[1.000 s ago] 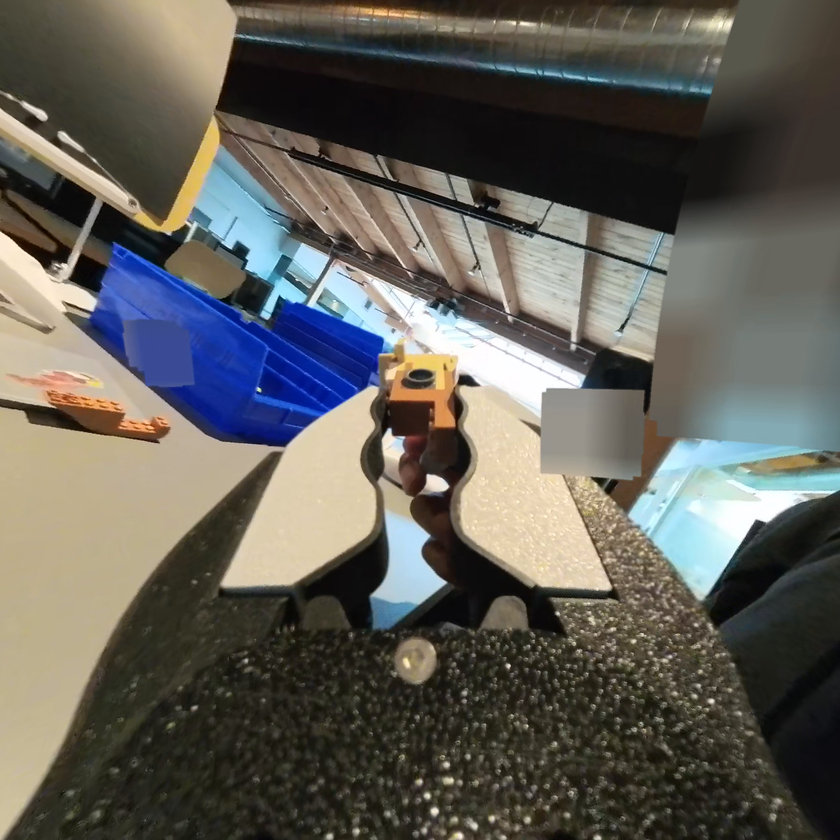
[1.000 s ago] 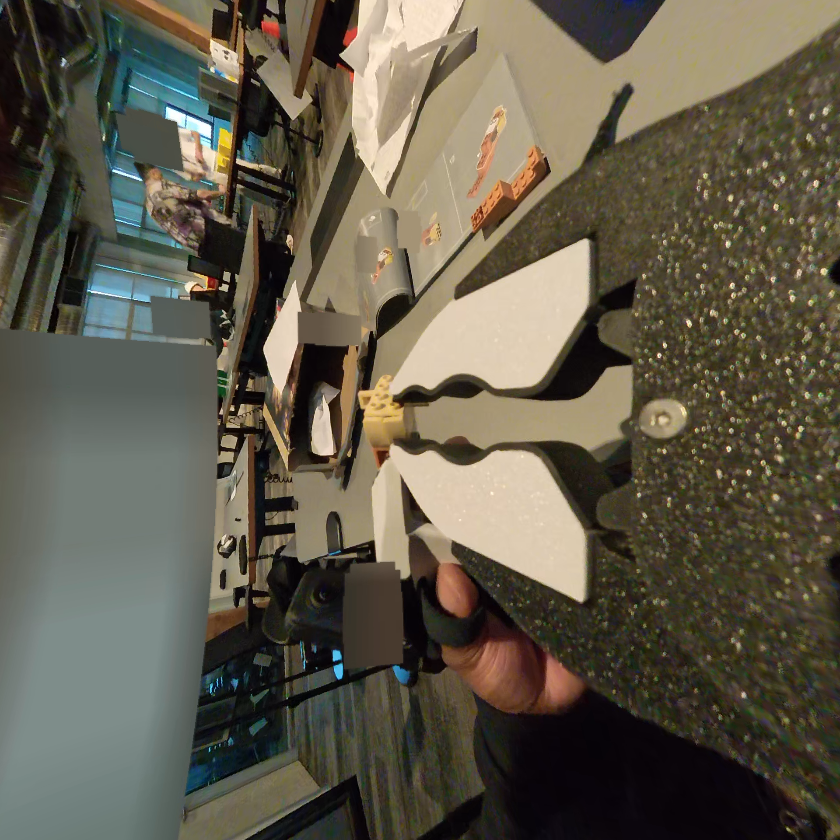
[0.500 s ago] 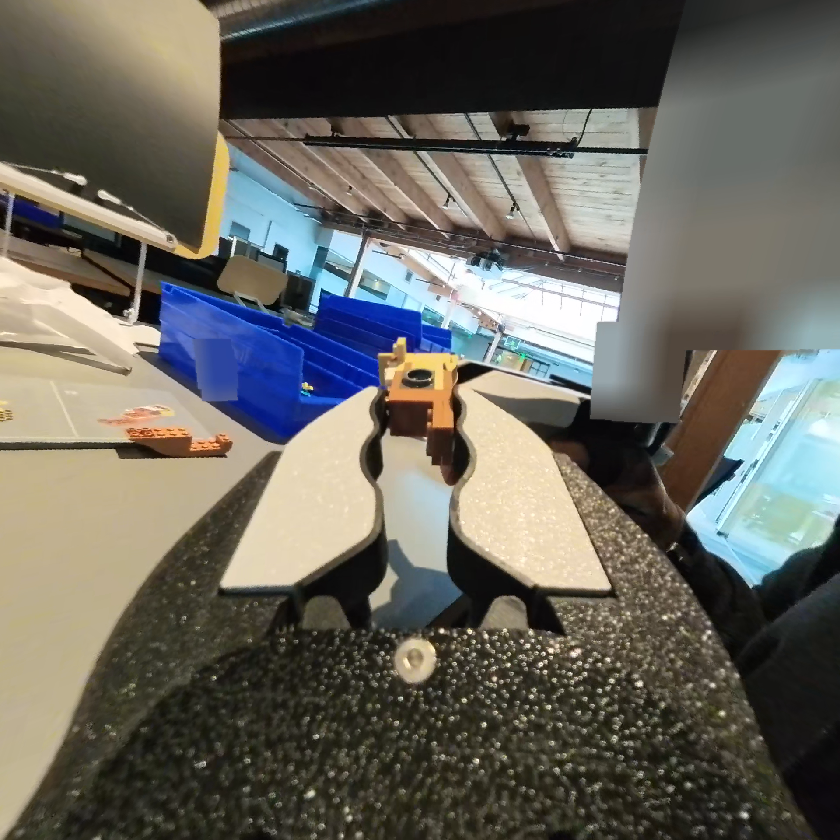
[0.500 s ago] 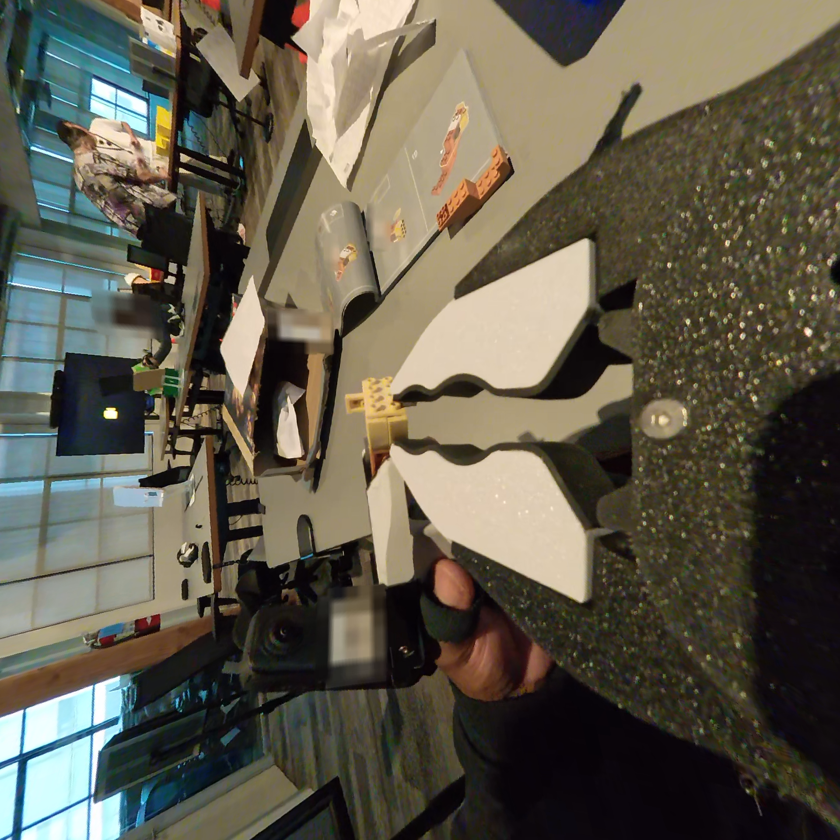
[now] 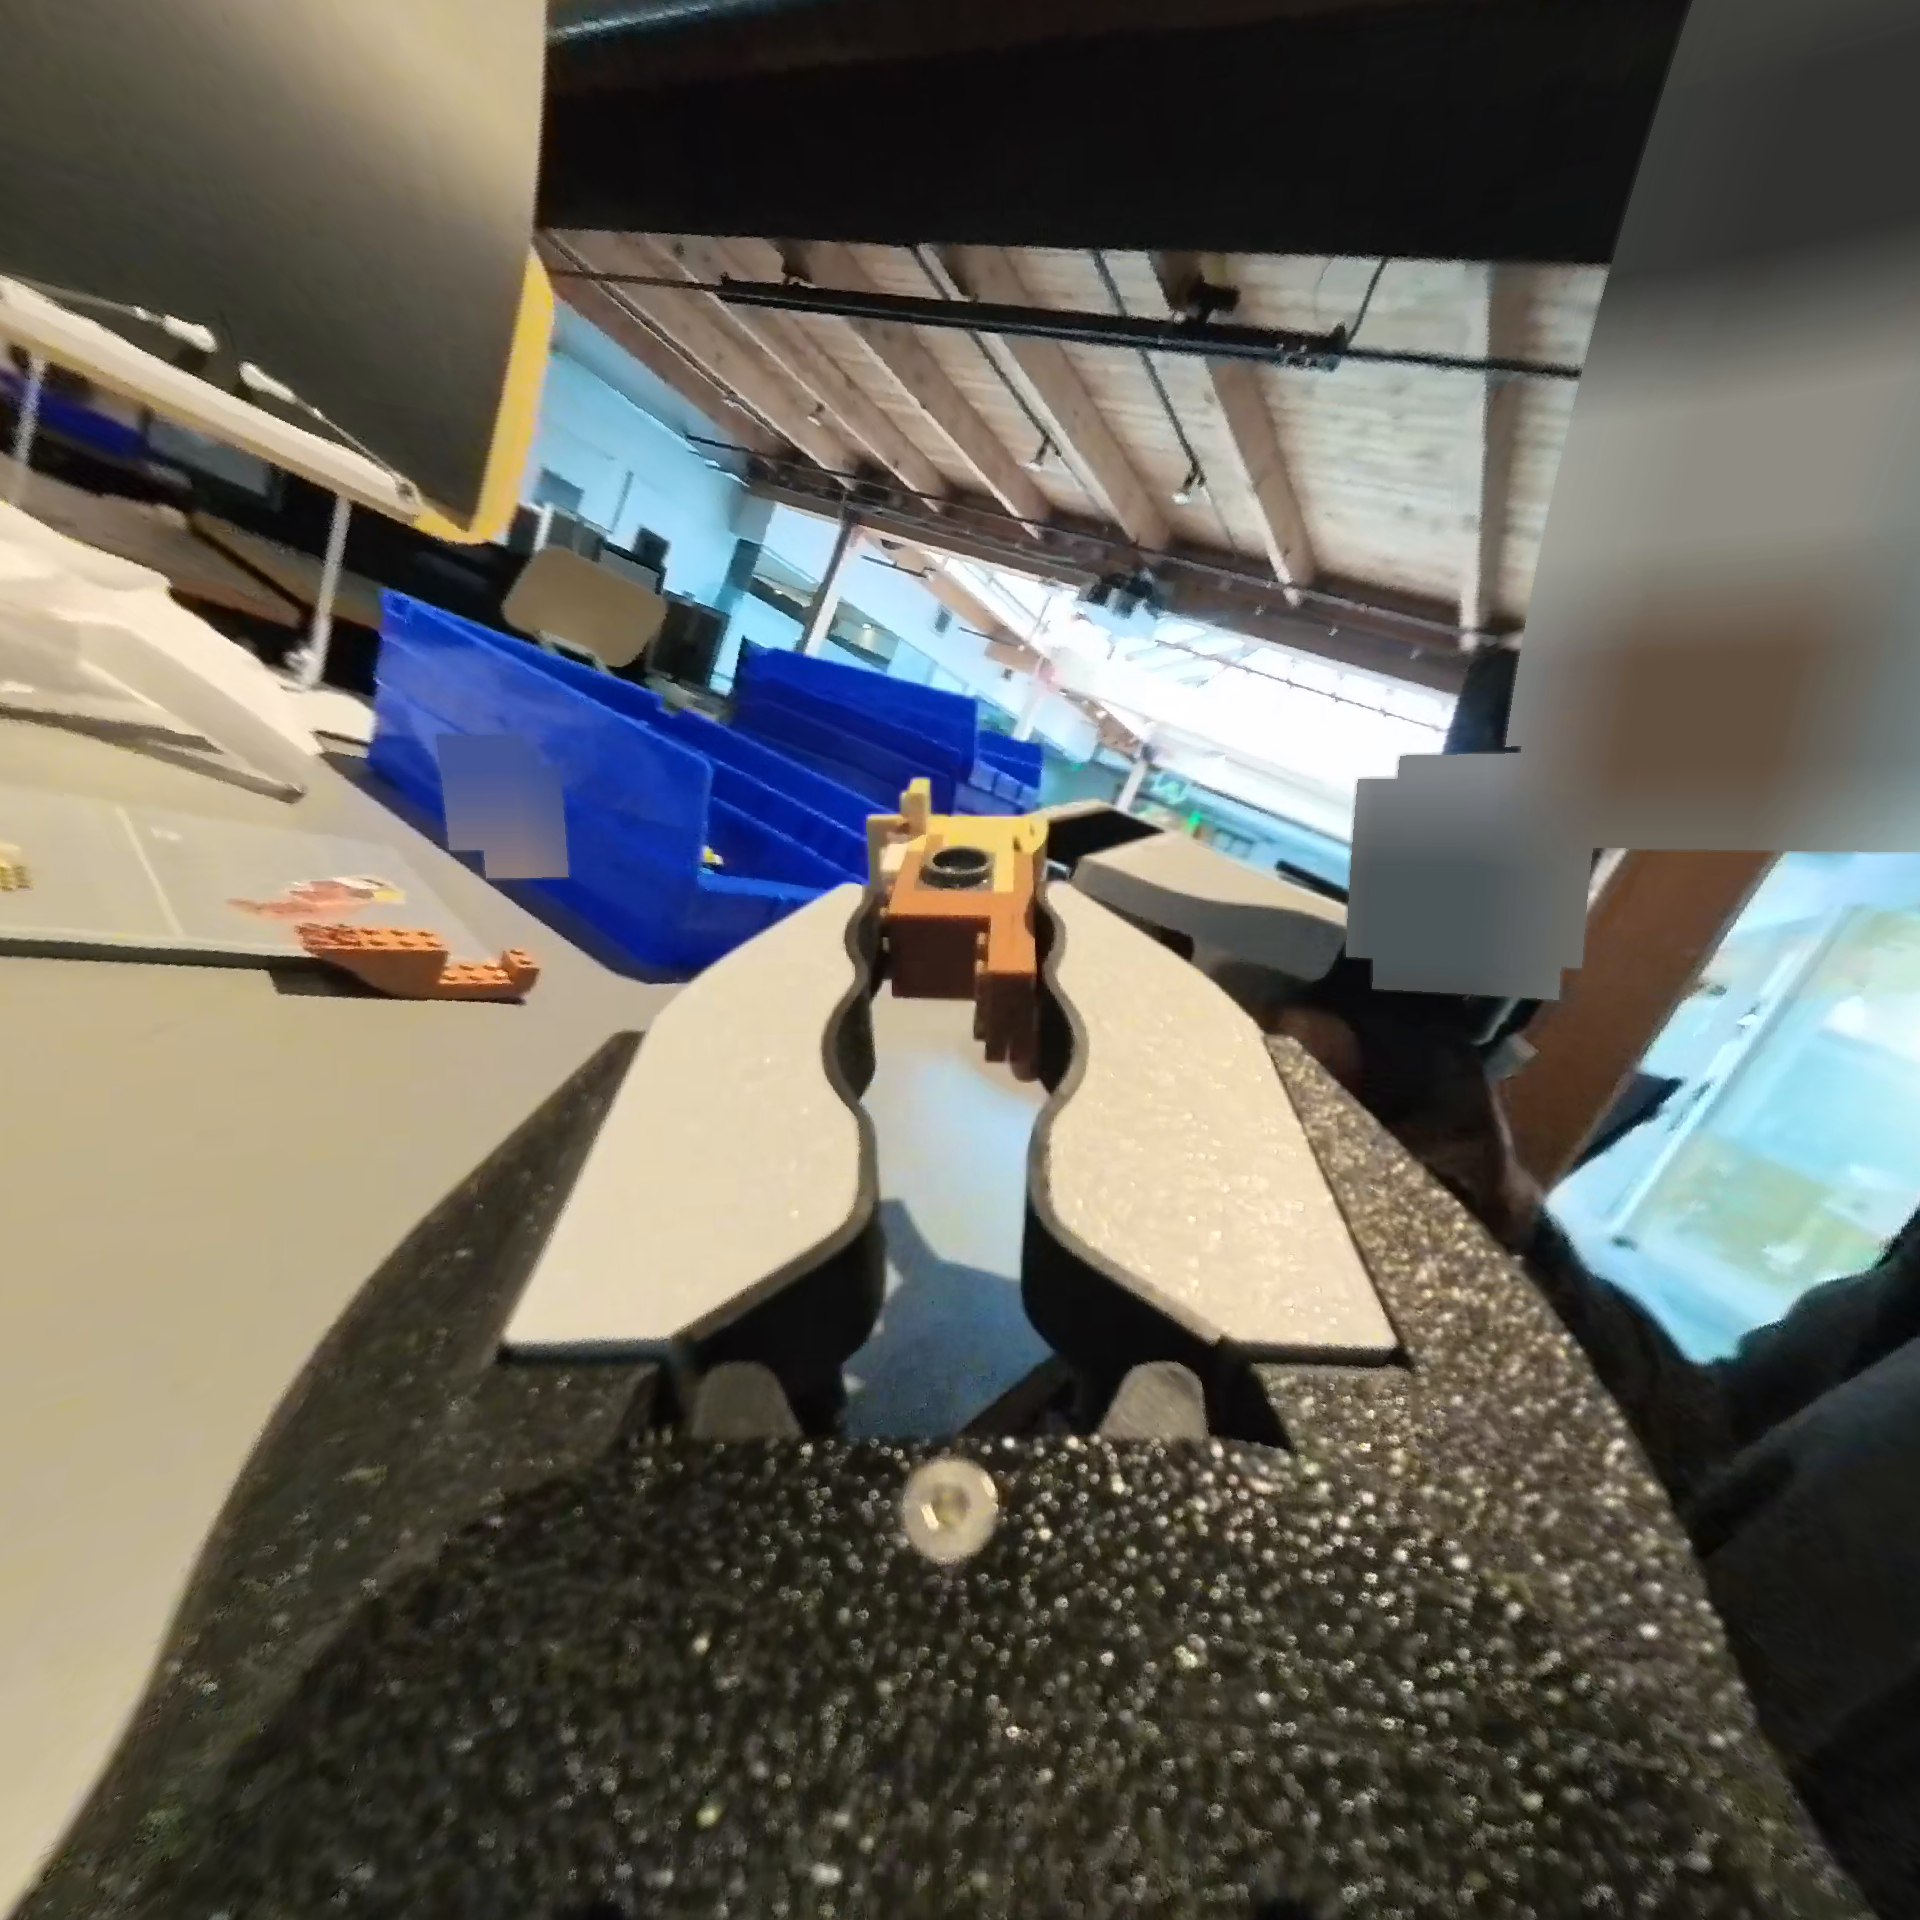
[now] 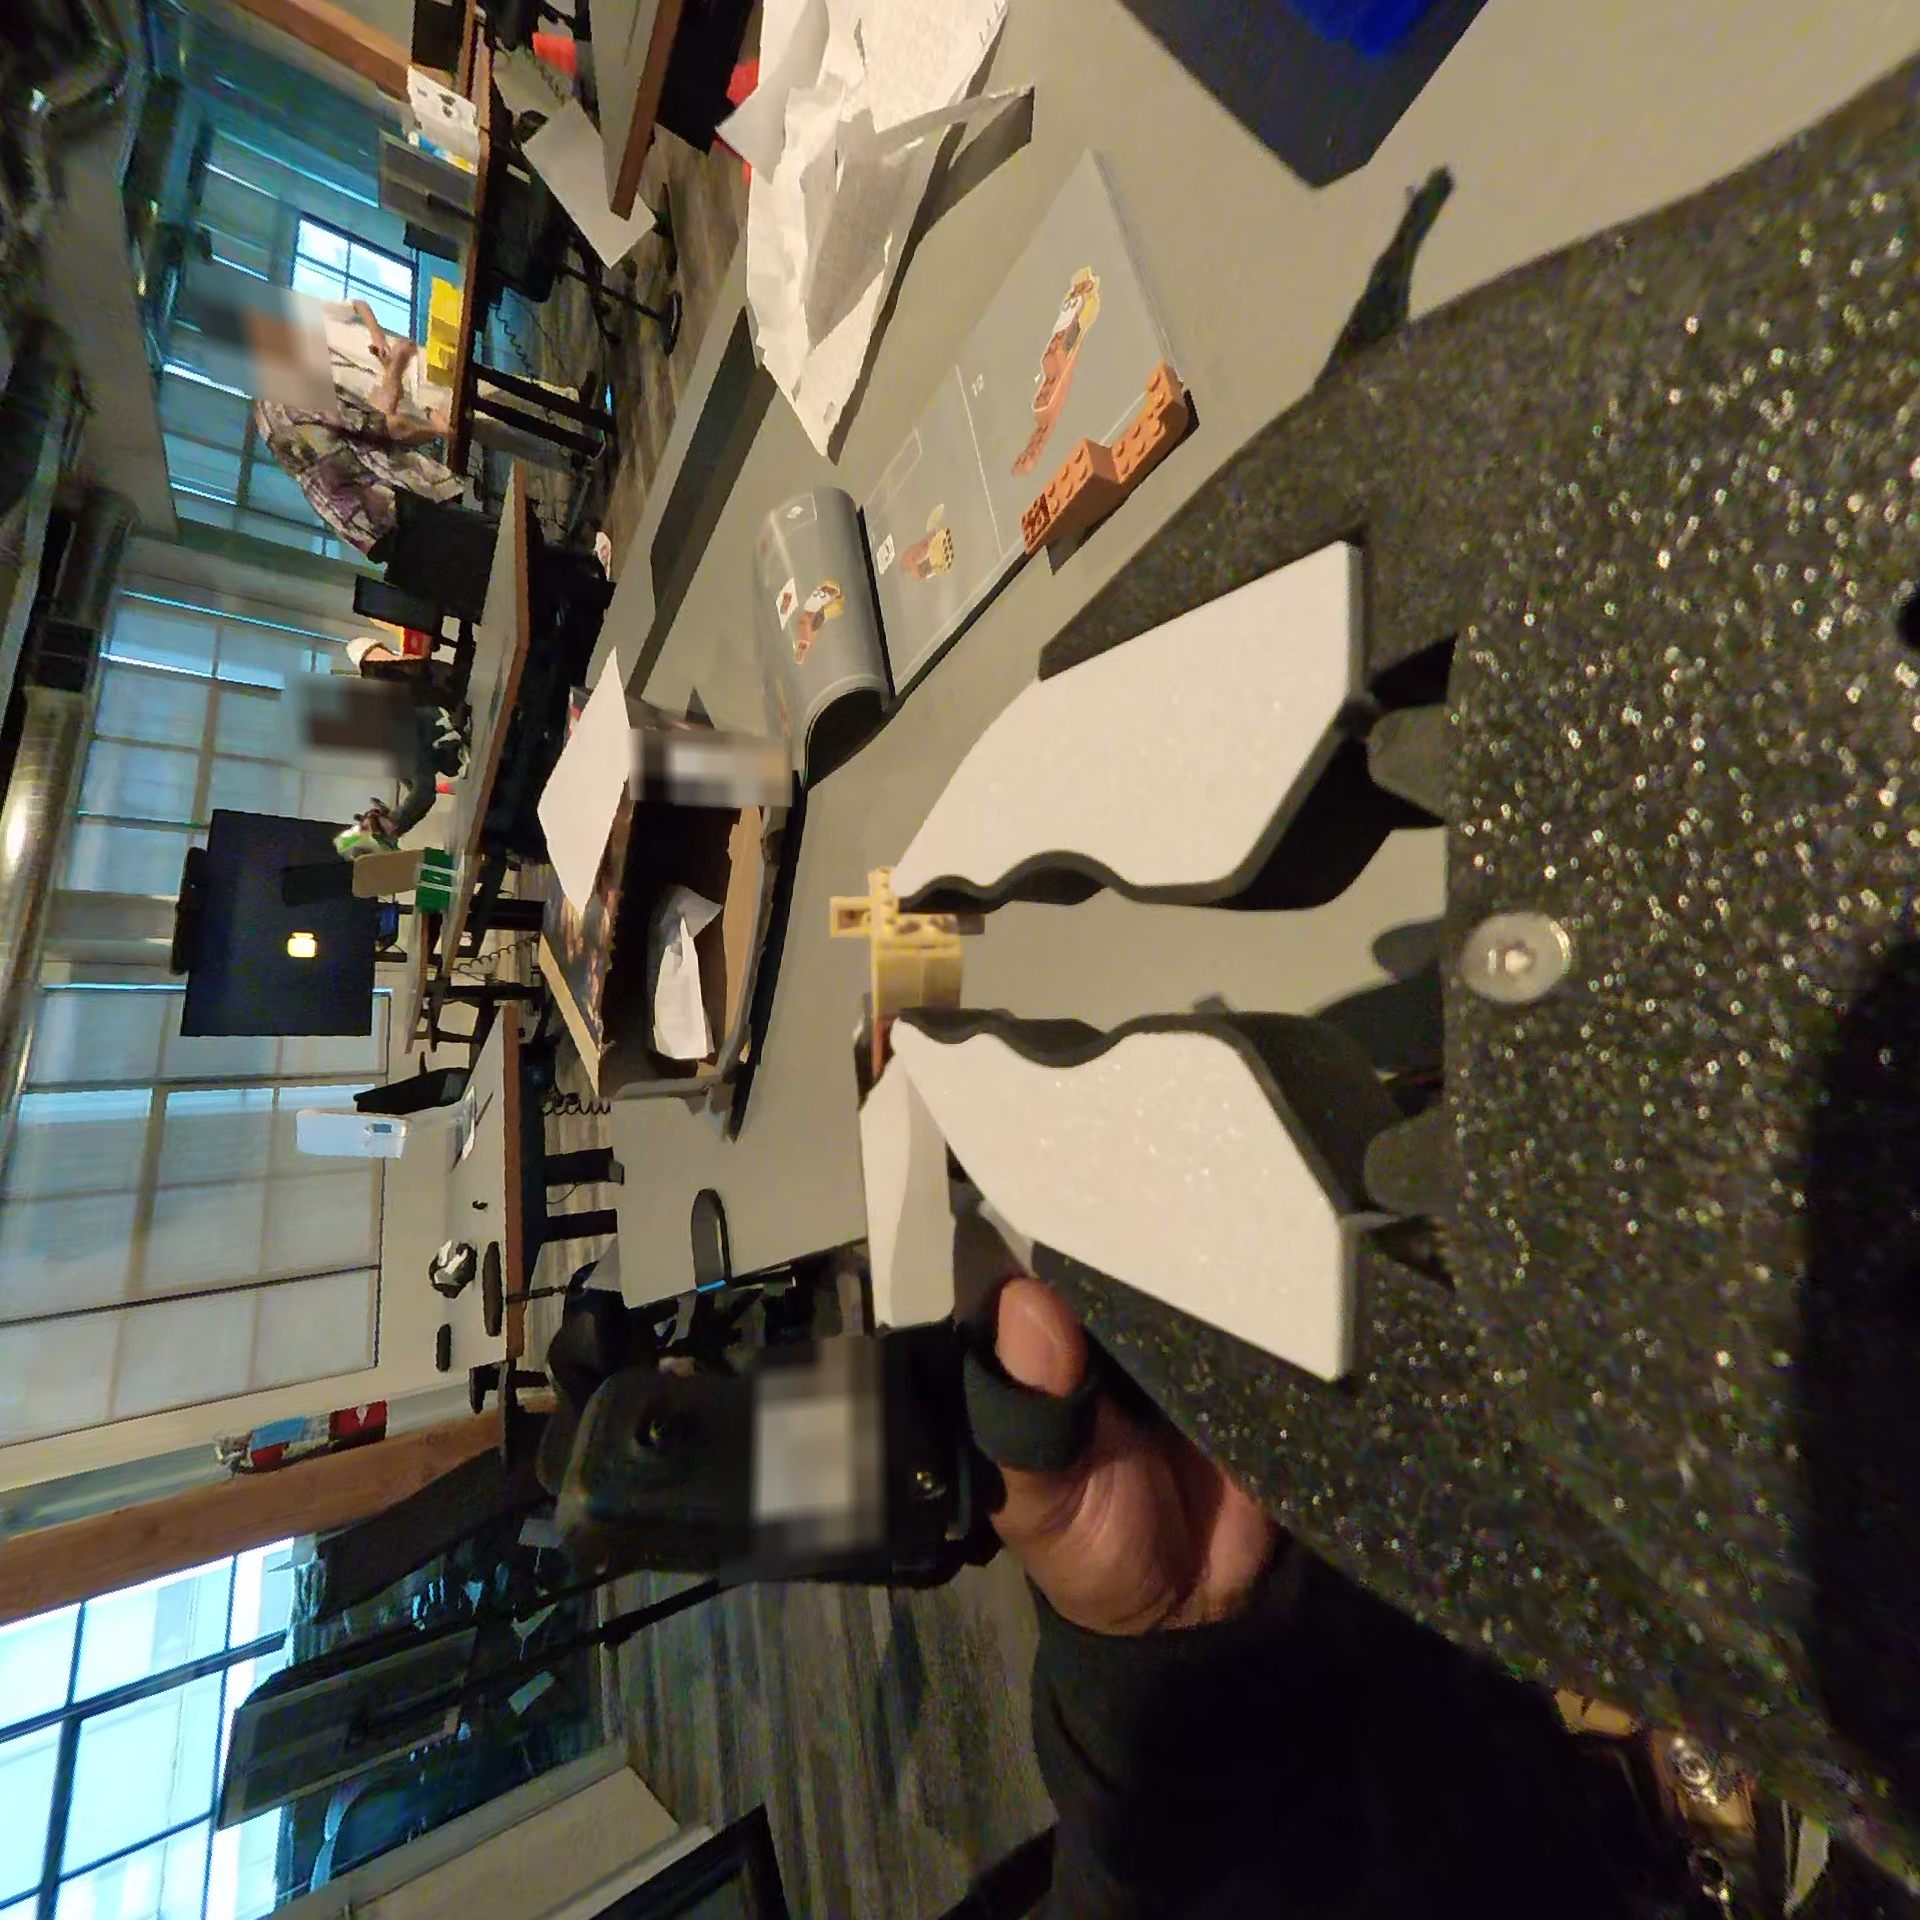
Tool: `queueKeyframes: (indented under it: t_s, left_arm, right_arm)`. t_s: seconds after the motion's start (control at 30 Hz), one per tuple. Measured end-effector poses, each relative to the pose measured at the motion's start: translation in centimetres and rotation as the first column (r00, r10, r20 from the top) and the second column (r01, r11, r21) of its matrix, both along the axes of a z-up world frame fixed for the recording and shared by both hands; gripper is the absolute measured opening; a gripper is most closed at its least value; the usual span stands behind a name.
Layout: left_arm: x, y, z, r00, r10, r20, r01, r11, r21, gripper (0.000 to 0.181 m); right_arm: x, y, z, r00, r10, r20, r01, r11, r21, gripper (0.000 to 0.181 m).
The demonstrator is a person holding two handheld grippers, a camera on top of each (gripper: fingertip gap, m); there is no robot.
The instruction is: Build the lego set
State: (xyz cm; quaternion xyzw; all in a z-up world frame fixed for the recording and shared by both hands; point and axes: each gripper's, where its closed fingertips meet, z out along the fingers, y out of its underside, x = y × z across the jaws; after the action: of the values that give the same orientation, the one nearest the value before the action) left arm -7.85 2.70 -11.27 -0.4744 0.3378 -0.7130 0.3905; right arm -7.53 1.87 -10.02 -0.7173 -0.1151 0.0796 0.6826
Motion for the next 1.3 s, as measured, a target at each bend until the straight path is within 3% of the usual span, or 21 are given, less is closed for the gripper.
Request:
queueKeyframes:
  t_s: [0.3,0.67,0.8,1.3]
  left_arm:
    - [-0.2,-0.5,0.5,0.987,0.159,-0.008,-0.152,0.955,0.255,0.026]
    - [-0.8,-1.0,1.5,0.947,0.314,0.070,-0.306,0.810,0.499,0.026]
    - [-1.0,-1.1,1.8,0.934,0.344,0.096,-0.340,0.774,0.535,0.026]
    - [-1.1,-1.4,2.0,0.930,0.346,0.122,-0.353,0.749,0.560,0.027]
  right_arm:
    - [-0.2,-0.2,0.0,0.999,-0.005,0.036,0.004,0.999,0.039,0.015]
    - [-0.8,-0.7,0.7,0.999,0.017,0.040,-0.019,0.997,0.073,0.014]
    - [-0.9,-0.8,0.9,0.999,0.020,0.035,-0.022,0.997,0.076,0.015]
    - [-1.1,-1.0,0.9,0.999,0.036,0.018,-0.037,0.997,0.068,0.015]
